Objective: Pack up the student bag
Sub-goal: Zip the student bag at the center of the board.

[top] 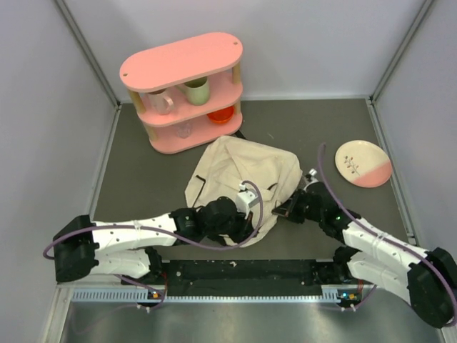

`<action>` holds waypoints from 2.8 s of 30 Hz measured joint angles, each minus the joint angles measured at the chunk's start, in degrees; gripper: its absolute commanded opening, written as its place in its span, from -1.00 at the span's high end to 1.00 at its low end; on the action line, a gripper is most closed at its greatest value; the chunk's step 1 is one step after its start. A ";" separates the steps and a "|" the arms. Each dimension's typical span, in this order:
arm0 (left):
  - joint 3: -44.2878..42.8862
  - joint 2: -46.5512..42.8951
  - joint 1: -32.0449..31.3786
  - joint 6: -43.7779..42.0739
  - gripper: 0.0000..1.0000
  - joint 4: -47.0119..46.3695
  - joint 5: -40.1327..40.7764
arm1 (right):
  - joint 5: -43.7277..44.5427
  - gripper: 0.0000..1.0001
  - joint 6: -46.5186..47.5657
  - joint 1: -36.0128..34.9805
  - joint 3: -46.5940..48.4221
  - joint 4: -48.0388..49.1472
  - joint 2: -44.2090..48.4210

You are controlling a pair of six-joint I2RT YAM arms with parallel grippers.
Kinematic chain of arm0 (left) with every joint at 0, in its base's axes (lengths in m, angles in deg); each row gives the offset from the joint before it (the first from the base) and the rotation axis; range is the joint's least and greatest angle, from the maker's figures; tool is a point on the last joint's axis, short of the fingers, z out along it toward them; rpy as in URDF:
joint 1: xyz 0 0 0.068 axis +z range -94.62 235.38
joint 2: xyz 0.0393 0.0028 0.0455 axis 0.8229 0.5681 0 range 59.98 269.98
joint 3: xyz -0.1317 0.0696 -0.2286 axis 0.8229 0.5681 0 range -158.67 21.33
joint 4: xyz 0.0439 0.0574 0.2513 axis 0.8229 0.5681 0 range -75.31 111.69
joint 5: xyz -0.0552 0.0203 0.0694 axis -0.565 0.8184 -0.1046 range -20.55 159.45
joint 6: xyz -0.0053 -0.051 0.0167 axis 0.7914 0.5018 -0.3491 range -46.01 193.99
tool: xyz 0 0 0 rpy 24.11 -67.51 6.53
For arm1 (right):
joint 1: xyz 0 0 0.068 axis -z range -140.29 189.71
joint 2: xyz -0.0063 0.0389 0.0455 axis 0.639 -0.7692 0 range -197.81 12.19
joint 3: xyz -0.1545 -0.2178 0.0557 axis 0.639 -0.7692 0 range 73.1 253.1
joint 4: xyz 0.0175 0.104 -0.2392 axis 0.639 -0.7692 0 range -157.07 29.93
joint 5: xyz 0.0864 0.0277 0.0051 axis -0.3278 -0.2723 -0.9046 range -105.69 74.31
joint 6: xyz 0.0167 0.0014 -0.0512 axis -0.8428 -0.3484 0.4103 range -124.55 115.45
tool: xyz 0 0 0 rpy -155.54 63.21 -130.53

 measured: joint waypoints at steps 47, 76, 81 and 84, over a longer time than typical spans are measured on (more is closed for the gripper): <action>7.45 -11.13 -0.83 5.33 1.00 8.02 14.45 | 5.29 -0.74 -7.54 -12.57 -8.11 -18.14 29.29; 7.45 -13.86 -0.92 6.84 1.00 4.52 16.98 | 29.99 1.00 -20.37 -20.90 -6.10 4.74 17.07; 8.57 -16.26 -0.92 9.79 1.00 4.72 20.87 | 28.04 1.00 -17.09 -14.25 -8.00 -7.41 32.83; 9.62 -17.81 -0.94 14.62 1.00 9.55 26.23 | 27.32 1.00 -15.17 -10.60 -8.00 -12.07 36.76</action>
